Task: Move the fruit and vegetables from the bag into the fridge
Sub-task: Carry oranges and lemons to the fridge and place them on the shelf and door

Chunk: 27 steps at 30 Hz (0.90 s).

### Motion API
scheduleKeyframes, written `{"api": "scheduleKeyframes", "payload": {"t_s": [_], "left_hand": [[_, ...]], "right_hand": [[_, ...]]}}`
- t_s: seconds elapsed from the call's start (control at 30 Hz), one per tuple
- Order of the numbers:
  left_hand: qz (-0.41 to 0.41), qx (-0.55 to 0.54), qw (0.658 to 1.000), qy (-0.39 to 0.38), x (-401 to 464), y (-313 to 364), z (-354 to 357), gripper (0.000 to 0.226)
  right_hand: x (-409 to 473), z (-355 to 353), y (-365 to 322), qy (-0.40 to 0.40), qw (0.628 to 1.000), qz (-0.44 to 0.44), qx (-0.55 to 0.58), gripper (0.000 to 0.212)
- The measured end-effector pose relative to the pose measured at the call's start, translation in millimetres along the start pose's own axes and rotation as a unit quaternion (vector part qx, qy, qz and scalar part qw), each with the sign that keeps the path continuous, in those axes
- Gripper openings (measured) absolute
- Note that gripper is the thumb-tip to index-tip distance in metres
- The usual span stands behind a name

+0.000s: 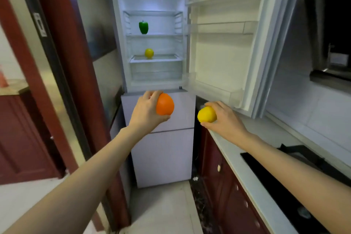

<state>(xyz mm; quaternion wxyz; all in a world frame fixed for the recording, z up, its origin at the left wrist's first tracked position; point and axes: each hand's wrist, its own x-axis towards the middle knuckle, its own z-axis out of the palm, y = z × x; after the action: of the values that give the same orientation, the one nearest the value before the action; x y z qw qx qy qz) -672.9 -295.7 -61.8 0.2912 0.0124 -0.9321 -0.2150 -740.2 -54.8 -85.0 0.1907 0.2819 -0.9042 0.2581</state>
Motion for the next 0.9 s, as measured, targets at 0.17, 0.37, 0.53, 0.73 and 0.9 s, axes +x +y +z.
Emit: {"api": "scheduleKeyframes", "payload": {"t_s": [0.17,0.37,0.53,0.73,0.9], "left_hand": [[0.029,-0.026,0.999,0.016,81.6,-46.9,-2.3,0.082],[0.06,-0.043,0.997,0.03,178.2,-85.0,-2.6,0.083],[0.1,-0.053,0.992,0.052,264.0,-91.1,-1.5,0.081],[0.122,-0.068,0.986,0.091,368.9,-84.2,5.4,0.085],[0.148,-0.066,0.98,0.117,439.8,-69.1,21.5,0.083]], "right_hand": [[89.7,12.1,-10.4,0.042,0.999,0.009,-0.03,0.06],[184.1,8.7,-21.1,0.093,0.994,0.004,-0.058,0.06],[265.6,-15.0,-16.1,0.129,0.987,-0.005,-0.091,0.06],[367.5,-58.7,-0.8,0.179,0.971,-0.036,-0.153,0.061],[449.3,-85.6,20.3,0.179,0.964,-0.052,-0.189,0.059]]}}
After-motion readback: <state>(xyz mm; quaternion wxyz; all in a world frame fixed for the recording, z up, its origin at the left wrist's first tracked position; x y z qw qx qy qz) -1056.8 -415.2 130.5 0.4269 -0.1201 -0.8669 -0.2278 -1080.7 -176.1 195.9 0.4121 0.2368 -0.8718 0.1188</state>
